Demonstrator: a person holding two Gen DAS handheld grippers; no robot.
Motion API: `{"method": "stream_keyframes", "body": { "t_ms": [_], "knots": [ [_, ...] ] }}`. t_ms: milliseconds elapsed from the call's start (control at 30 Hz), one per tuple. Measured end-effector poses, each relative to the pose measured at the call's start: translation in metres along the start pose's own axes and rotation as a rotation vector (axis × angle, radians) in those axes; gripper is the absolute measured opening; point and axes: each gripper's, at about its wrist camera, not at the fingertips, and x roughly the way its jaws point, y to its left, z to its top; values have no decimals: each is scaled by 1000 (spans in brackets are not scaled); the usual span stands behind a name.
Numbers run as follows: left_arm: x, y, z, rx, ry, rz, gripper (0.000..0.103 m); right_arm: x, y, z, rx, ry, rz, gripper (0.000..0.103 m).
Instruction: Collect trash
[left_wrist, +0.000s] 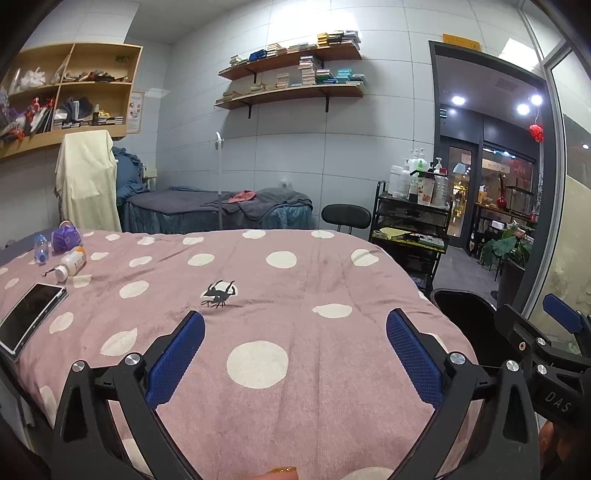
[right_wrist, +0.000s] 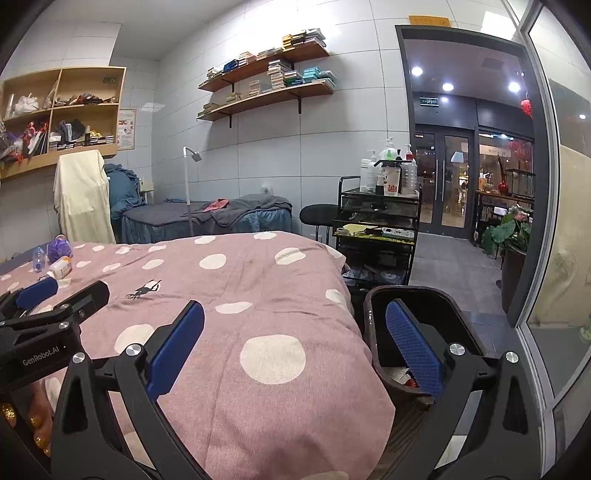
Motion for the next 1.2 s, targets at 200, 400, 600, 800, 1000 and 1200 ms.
{"method": "stream_keyframes", "body": {
  "t_ms": [200, 400, 600, 800, 1000, 1200],
  "knots": [
    [-5, -1, 1, 9, -25, 12, 97, 1, -4, 3, 7, -8, -6, 97],
    [-8, -1, 0, 7, -32, 11, 97, 1, -6, 2, 10, -9, -6, 97],
    [-8, -1, 0, 7, -31, 11, 97, 1, -7, 2, 12, -9, -6, 97],
    [-8, -1, -4, 9, -27, 15, 97, 1, -7, 3, 17, 0, -5, 97],
    [-9, -2, -4, 10, -26, 13, 97, 2, -6, 5, 17, 2, -5, 97],
    [-10, -3, -5, 10, -25, 14, 97, 3, -7, 5, 22, 2, -5, 97]
  ]
}}
